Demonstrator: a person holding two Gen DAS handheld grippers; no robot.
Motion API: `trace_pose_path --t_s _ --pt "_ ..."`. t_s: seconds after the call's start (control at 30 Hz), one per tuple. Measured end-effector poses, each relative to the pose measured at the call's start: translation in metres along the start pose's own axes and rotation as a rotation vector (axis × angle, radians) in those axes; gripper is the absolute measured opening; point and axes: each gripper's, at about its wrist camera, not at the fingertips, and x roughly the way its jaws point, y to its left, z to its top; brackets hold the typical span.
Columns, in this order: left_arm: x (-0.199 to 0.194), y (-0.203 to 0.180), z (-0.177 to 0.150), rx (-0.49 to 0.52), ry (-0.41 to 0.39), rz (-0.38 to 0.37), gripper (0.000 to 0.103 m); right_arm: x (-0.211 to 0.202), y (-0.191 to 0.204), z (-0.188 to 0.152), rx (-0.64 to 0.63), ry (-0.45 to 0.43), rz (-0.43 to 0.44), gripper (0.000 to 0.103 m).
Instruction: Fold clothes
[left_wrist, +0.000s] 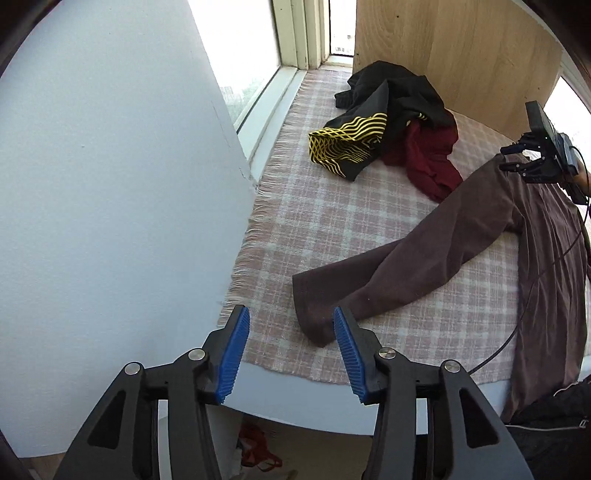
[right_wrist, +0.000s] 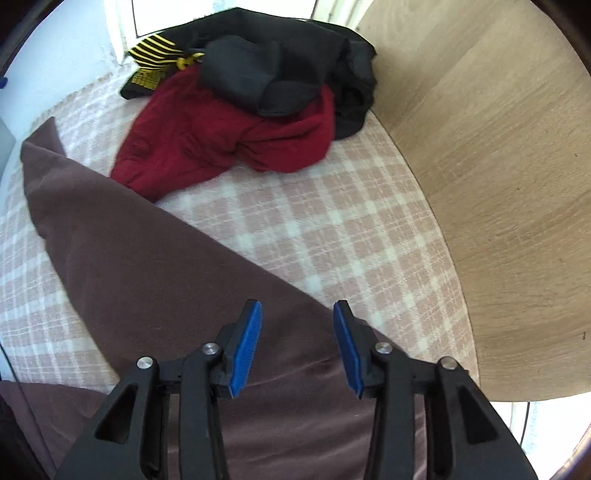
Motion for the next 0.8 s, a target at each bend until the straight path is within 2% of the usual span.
trace_pose_path --t_s 0.03,0.1,0.23,0.33,0.4,0.43,0.57,0.67,0.8 --pt "0.01 -0.004 -0.006 0.025 0.017 -0.029 0.046 -0.006 0.015 -0.001 -0.03 -0.019 0.02 0.055" --pt "0.033 -0.009 -0.017 0.054 0.046 -0.051 0.046 -0.011 0.053 0.002 -0.12 -0.041 0.052 0.057" --pt "0.083 -0.01 -0.035 0.019 0.12 -0.107 0.046 -0.013 0.109 -0.002 -0.228 -0.013 0.108 0.058" --pt "0.104 -0.012 -0.04 0.01 0.133 -0.14 0.041 -0.01 0.132 -0.018 -0.267 0.023 0.072 0.058" --pt "0.109 -0.013 -0.035 -0.005 0.124 -0.185 0.014 -0.007 0.129 -0.029 -0.223 0.054 0.072 0.058" --pt "0.109 -0.013 -0.031 -0.013 0.121 -0.209 0.008 -0.007 0.122 -0.034 -0.172 0.064 0.079 0.058" --pt "0.085 -0.02 -0.013 0.015 0.071 -0.22 0.004 -0.014 0.096 -0.056 0.024 0.081 0.095 0.058" --pt "0.058 -0.015 0.0 0.004 0.033 -0.237 0.004 -0.021 0.091 -0.064 0.076 0.056 0.079 0.058" --pt "0.035 -0.003 0.016 -0.033 0.008 -0.285 0.004 -0.014 0.093 -0.057 0.094 0.034 0.081 0.058"
